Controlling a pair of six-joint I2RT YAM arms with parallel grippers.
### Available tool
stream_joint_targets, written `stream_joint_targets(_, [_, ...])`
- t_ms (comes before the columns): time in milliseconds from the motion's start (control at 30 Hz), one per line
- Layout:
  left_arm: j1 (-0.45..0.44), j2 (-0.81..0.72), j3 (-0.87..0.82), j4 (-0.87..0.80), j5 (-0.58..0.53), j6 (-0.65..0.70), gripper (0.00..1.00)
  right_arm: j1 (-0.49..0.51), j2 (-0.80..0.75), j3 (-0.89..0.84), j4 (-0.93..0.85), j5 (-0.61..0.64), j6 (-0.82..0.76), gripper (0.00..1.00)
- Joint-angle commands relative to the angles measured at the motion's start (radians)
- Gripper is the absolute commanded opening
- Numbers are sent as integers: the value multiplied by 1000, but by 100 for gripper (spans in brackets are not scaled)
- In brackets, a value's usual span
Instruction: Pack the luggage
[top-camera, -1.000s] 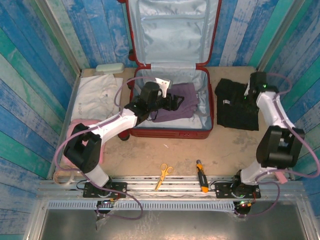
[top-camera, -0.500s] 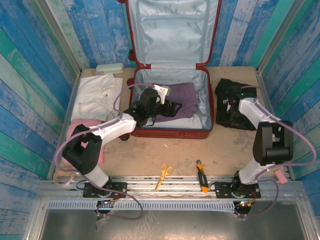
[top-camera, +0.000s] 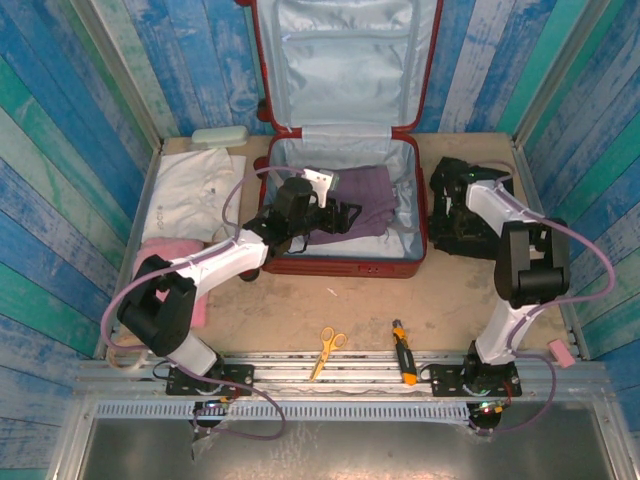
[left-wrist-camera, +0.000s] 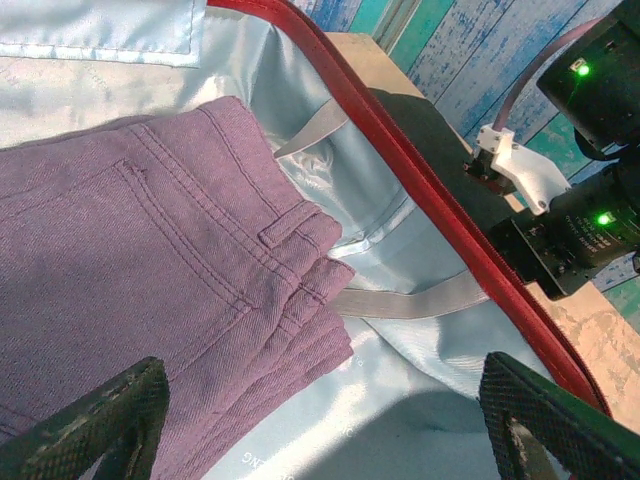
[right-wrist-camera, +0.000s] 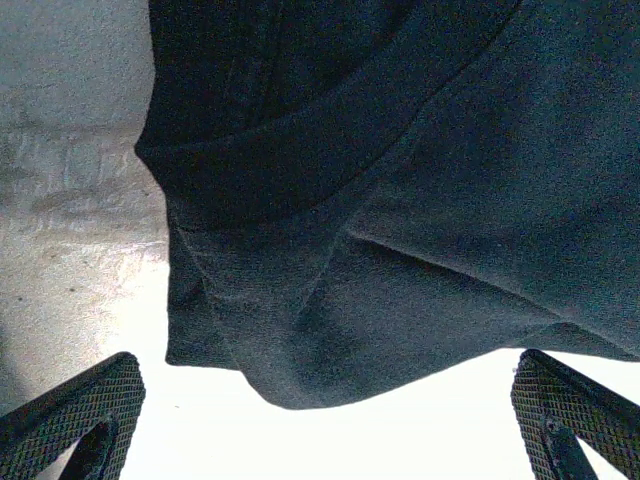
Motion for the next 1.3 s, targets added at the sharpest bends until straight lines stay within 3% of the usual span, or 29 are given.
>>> stream_joint_targets(0, [-6, -38, 1, 10, -6, -9, 84, 32, 61, 22, -29, 13, -39, 98])
stream_joint_targets(367, [-15, -12, 28, 3, -10, -9, 84, 42, 227, 97, -21, -4, -62, 93])
stream_joint_targets(533, [-16, -9, 27, 3, -14, -7, 84, 43, 301, 103, -10, -4, -60, 82])
stream_joint_targets(633, [-18, -3, 34, 0, -12, -7, 84, 40, 319, 109, -3, -1, -50, 69])
stream_joint_targets(733, [-19, 5, 41, 1, -8, -7, 84, 32, 315, 124, 2, -10, -42, 43])
stream_joint_targets(833, [-19, 10, 44, 9, 0, -5, 84, 23, 296, 142, 2, -32, -47, 24])
stream_joint_targets(967, [-41, 0, 15, 79, 39, 38, 85, -3, 235, 153, 13, -245, -81, 1])
stream_joint_targets(1167, [-100, -20, -43, 209, 148, 174, 87, -93, 65, 156, 50, -544, -30, 1])
stream_joint_targets(1267, [-150, -35, -110, 334, 165, 256, 88, -130, -24, 164, 45, -623, -12, 1])
